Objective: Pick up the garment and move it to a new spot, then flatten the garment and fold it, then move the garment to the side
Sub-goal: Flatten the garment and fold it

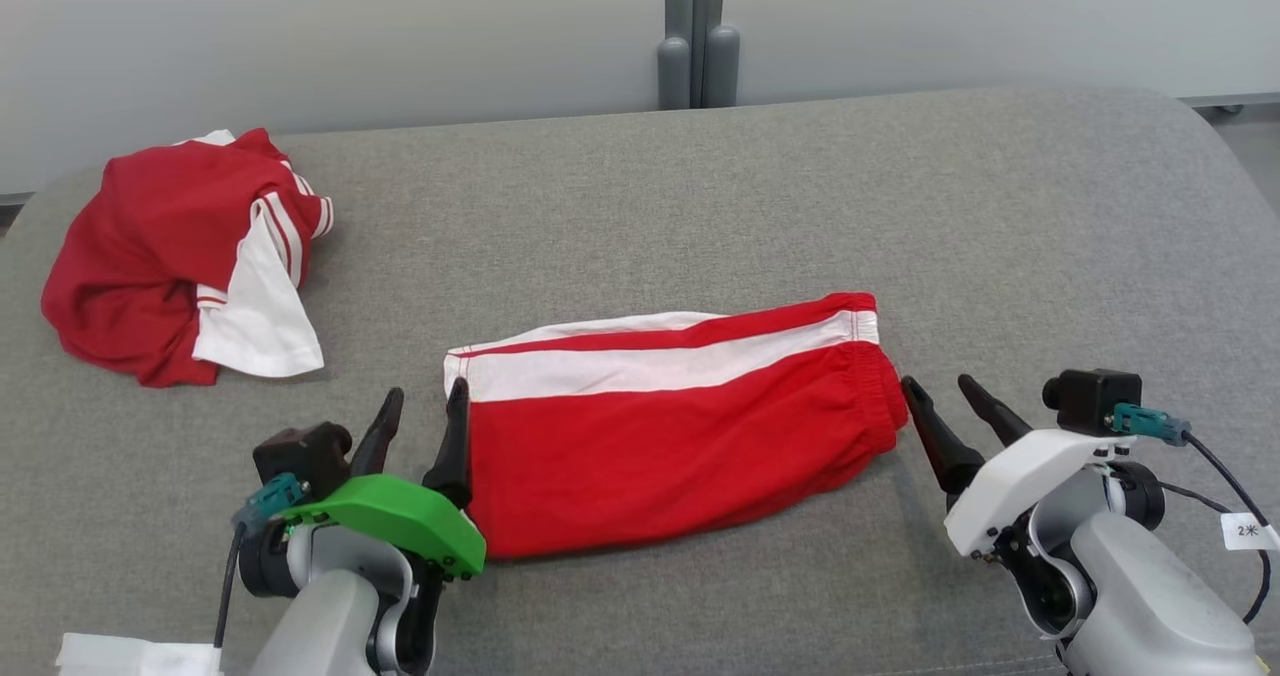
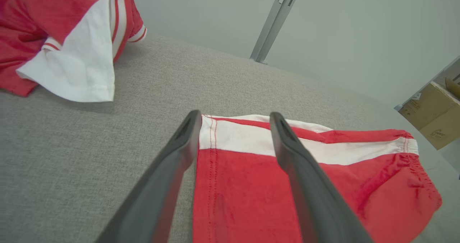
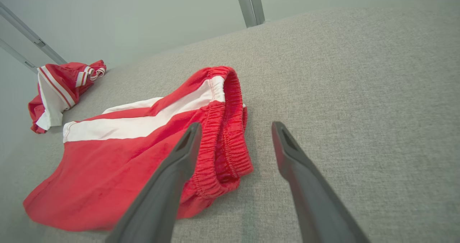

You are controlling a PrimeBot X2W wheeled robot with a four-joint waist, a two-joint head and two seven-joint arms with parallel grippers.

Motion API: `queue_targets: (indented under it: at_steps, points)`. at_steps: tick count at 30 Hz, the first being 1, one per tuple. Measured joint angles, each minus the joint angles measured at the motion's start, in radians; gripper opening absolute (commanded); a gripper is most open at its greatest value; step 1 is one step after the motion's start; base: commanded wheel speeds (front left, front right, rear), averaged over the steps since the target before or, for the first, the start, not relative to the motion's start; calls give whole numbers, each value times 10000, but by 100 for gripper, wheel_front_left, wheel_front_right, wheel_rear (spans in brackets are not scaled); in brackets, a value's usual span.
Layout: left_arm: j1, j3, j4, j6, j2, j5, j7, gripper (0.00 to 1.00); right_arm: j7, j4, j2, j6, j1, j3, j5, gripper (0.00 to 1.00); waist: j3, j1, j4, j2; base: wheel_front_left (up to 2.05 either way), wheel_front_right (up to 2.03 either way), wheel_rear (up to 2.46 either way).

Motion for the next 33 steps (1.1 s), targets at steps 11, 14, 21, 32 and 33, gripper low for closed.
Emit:
queue_targets:
  at_steps: [11,14,21,32,33]
  points:
    - [33,499,-1994,458,56,665,-29,100,497,681,155,-226,-253,-238,353,100,-26,0,658,0,0,0,0]
    - [205,535,-2353,546,65,736,-29,100,589,941,230,-307,-322,-397,525,100,27,0,886,0,0,0,0]
    - [782,571,-2853,635,81,813,-29,100,700,1588,280,-481,-325,-750,886,100,218,0,1433,0,0,0,0]
    - [1328,918,-3653,790,117,936,-29,100,686,2159,711,-328,-323,-1152,1689,64,595,0,1964,0,0,0,0]
    - [1346,926,-3710,790,117,982,-29,100,685,2176,717,-274,-325,-1179,1758,36,606,0,1964,0,0,0,0]
